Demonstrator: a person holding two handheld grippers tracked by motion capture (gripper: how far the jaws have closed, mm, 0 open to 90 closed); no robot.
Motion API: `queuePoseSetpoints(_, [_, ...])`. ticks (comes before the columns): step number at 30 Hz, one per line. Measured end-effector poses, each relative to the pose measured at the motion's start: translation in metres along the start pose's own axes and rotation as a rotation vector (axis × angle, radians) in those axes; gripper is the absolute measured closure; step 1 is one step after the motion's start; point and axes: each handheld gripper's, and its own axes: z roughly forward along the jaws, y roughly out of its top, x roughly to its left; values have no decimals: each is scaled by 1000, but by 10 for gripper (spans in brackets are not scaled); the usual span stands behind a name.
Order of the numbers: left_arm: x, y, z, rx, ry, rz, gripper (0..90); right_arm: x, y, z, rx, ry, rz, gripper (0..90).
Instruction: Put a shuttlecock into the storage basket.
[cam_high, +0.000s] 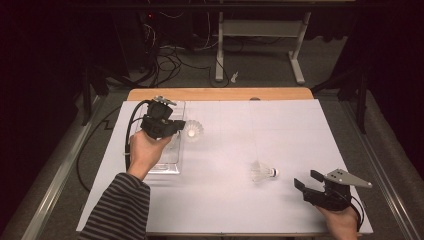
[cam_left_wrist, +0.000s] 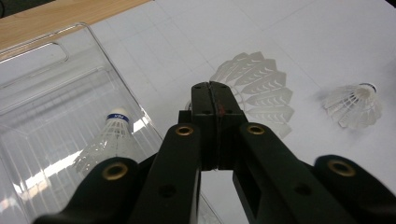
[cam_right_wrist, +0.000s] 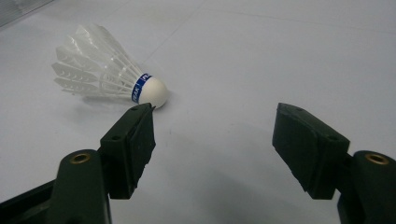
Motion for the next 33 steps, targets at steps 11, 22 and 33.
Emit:
queuePoseSetpoints(11, [5,3,-1,-6,18,8,897,0,0,0,1,0,-1,305])
queuePoseSetpoints(22, [11,8,-3,-20,28,-8,897,0,0,0,1,0,-2,305])
queuePoseSetpoints(33, [18,14,-9,-43,44,-23,898,0,0,0,2,0,-3,305])
